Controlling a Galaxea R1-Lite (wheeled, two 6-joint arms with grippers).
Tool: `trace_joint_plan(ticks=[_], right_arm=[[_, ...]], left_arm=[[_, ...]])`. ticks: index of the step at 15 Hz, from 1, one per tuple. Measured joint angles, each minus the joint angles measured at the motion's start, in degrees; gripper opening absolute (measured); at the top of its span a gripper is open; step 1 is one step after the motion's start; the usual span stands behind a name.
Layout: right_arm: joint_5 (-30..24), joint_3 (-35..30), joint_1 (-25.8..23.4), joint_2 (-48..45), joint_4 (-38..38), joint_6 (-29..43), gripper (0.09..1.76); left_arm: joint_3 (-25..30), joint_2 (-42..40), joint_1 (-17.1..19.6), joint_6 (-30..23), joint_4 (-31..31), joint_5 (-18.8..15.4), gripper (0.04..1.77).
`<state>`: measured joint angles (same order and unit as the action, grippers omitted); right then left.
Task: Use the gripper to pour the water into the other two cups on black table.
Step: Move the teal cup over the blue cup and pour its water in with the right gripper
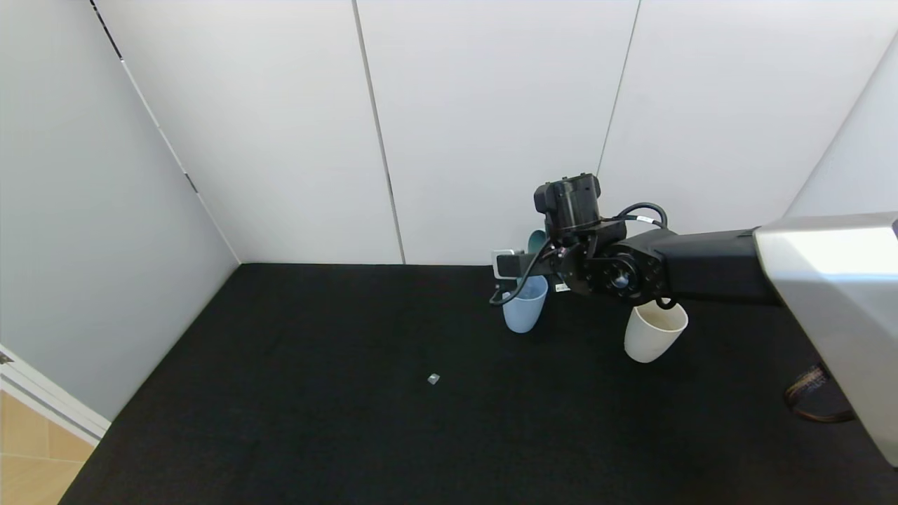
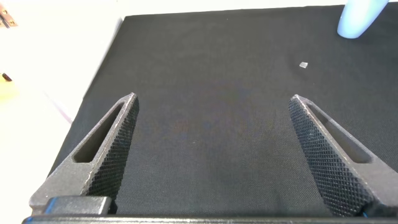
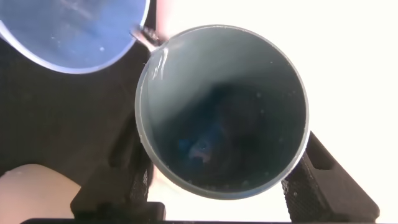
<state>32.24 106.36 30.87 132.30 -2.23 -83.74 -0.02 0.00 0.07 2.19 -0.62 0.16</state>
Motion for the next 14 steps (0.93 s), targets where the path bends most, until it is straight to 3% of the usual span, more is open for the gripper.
trace_joint_plan(ticks=[14], right_arm=[[0.99,0.63,-0.28,1.21,0.04,-1.65,1.19]], left_arm=[[-0.02,0.00,0.00,0.00,0.02,0.00,1.72]])
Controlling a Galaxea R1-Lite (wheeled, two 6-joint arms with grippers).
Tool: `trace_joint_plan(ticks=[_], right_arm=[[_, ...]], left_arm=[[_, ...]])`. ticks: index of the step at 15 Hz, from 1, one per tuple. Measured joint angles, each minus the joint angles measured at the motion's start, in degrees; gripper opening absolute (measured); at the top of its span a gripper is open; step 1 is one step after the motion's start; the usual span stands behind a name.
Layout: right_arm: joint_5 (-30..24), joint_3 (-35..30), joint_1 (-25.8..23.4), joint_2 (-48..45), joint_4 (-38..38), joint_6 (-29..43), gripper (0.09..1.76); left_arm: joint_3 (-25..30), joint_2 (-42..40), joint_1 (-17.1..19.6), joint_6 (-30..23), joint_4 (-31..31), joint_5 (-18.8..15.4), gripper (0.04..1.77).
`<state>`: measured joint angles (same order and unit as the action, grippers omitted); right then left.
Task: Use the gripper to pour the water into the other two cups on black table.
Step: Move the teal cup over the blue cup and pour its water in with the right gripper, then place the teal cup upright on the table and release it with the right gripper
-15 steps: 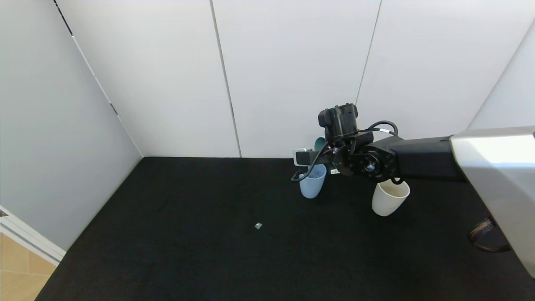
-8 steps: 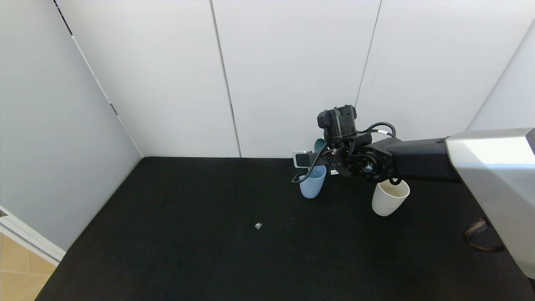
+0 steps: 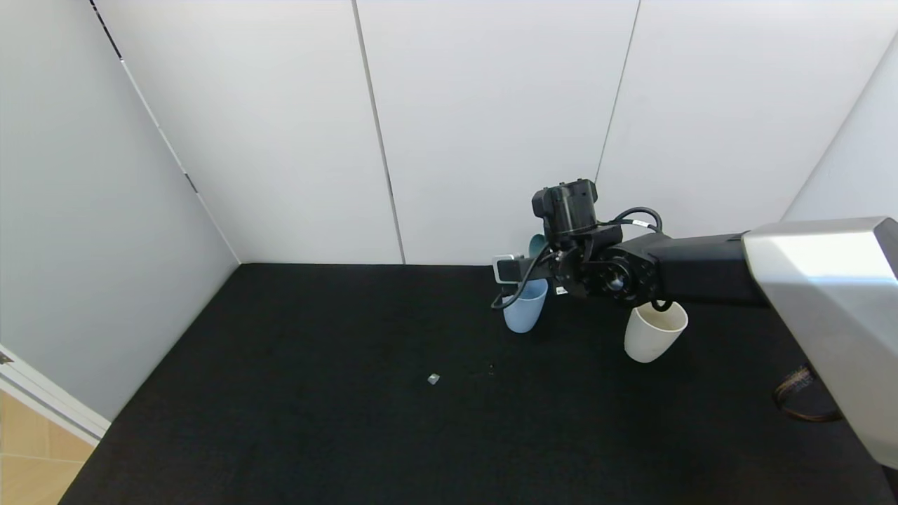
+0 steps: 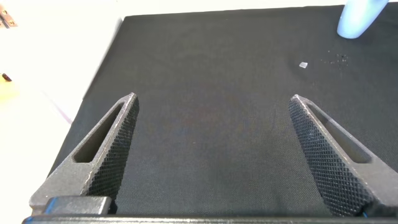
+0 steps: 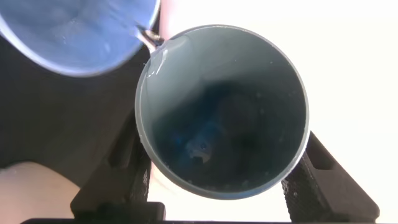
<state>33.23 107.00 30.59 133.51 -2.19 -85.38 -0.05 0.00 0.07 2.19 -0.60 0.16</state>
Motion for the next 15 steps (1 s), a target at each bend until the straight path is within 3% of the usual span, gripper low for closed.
trace_joint_plan(ticks=[6,12,15], right_arm=[[-0.22,0.00,-0.13,-0.24,-0.52,2.67,1.19],[-2.04,-1.10,0.26,-1.45,0.16,18.79,1.19],[-4.22,-4.99,0.56,-3.28,0.24,27.20,1.19]], left_arm=[[0.05,0.00,0.00,0.00,0.00,0.00,1.72],[0.05,0.00,0.00,0.00,-0.02,0.00,1.72],[0.05,-0.02,0.00,0.00,-0.04,0.00,1.72]])
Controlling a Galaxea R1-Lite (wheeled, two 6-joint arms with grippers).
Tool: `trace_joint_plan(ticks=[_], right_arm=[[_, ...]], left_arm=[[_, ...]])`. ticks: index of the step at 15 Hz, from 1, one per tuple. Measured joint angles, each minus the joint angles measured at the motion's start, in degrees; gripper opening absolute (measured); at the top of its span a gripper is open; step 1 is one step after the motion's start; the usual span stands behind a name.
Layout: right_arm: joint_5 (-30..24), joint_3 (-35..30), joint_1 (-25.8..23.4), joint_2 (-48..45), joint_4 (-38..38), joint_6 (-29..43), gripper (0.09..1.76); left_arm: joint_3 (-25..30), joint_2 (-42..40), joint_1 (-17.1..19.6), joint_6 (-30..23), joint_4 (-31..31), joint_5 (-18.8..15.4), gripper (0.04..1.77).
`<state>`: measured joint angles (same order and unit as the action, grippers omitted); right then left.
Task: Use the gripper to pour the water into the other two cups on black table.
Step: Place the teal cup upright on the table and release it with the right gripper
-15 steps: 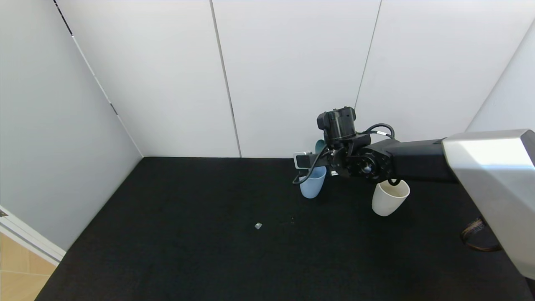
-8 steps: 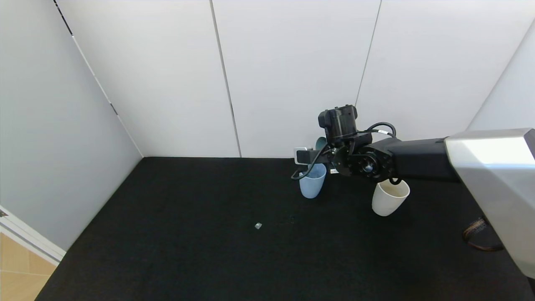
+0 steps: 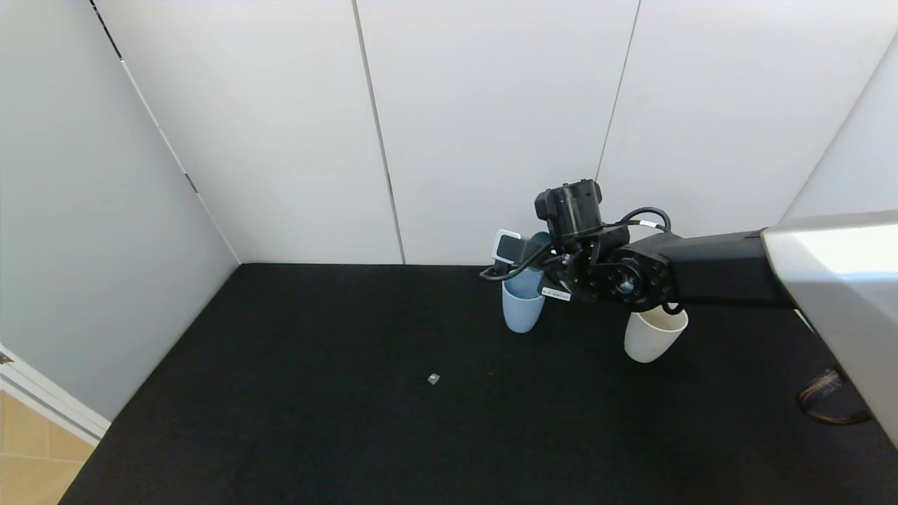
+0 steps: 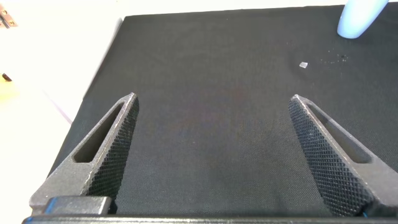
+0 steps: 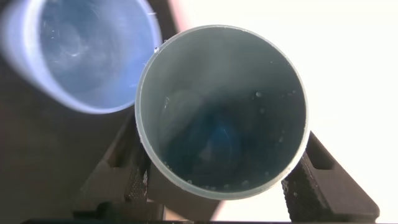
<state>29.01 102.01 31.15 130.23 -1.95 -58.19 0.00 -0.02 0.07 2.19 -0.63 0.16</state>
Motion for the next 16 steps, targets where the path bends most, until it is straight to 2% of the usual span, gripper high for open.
trace_joint_plan(ticks=[5,9,12,16], right_arm=[[-5.27,-7.63,0.63,-4.62,-0.61,18.80,1.19],[-9.84,-14.67,0.99,-9.58,-1.82,27.40,1.19],[-11.57,-22.14,0.24,-12.97,-9.26,34.44,1.19],[-13.89,-33.79,-2.16,-15.79,-25.16,40.39,1.19]], left_arm=[[0.00,0.02,0.00,0.00,0.04,-0.02,1.72],[0.00,0.02,0.00,0.00,0.01,0.00,1.72],[0.00,0.02,0.00,0.00,0.01,0.00,1.72],[0.00,0.02,0.00,0.00,0.01,-0.02,1.72]])
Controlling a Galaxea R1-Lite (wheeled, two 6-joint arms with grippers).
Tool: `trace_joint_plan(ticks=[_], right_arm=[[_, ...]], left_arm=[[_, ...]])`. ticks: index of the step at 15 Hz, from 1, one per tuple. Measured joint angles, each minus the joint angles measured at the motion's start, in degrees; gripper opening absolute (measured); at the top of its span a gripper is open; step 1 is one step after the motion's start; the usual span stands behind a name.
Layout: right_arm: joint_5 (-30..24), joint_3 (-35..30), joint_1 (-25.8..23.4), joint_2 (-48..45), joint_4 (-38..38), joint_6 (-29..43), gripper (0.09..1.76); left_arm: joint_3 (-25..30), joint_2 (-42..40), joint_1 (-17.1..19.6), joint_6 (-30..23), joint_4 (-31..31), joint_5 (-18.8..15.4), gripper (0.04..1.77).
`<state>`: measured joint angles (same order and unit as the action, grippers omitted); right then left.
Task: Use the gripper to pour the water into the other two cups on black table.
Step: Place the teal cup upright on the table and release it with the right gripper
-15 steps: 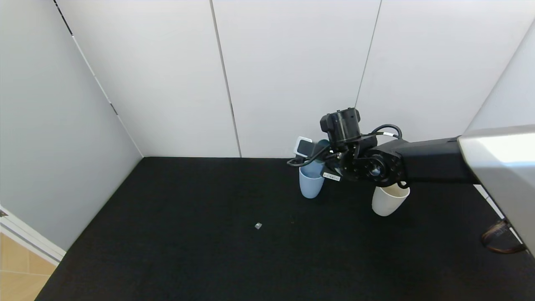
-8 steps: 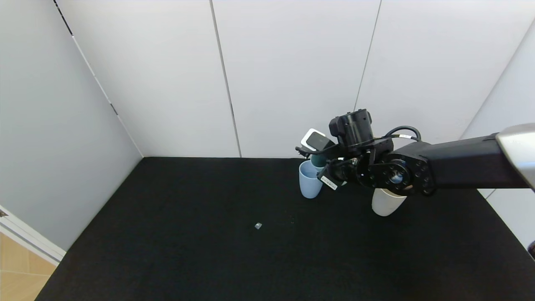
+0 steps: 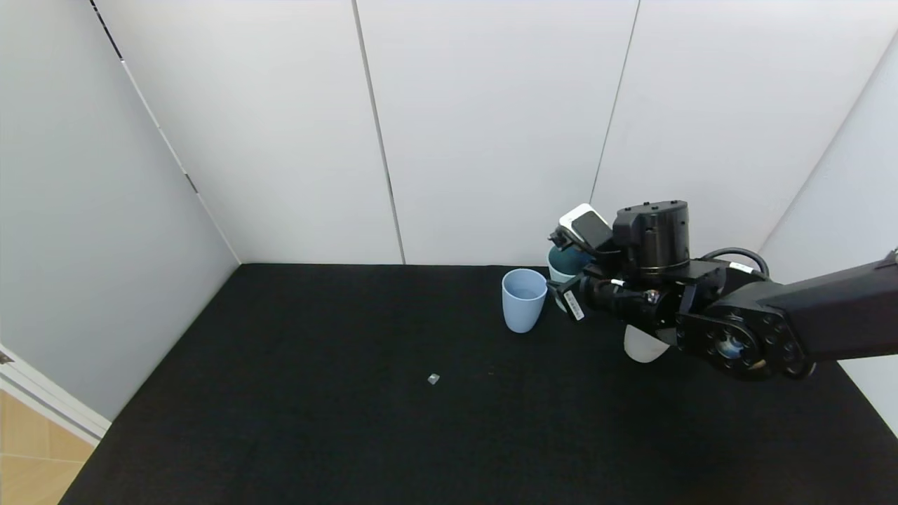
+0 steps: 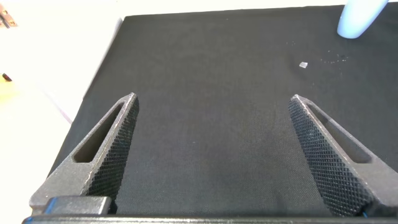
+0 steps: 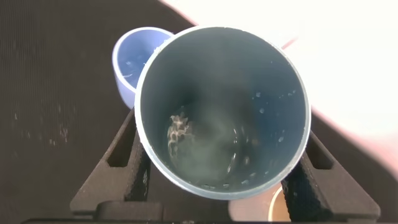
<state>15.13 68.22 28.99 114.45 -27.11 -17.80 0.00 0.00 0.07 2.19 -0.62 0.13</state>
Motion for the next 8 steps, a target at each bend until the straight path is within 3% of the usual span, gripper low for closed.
trace_joint_plan(ticks=[4,8], right_arm=[[-0.48,-8.06,-1.18,-1.77,-7.75,10.31,1.19],[-2.60,-16.41,-1.46,-1.60,-20.02,13.20,1.19]], left_arm=[[0.00,0.00,0.00,0.00,0.00,0.02,1.72],[0.00,0.00,0.00,-0.02,0.02,0.02,1.72]])
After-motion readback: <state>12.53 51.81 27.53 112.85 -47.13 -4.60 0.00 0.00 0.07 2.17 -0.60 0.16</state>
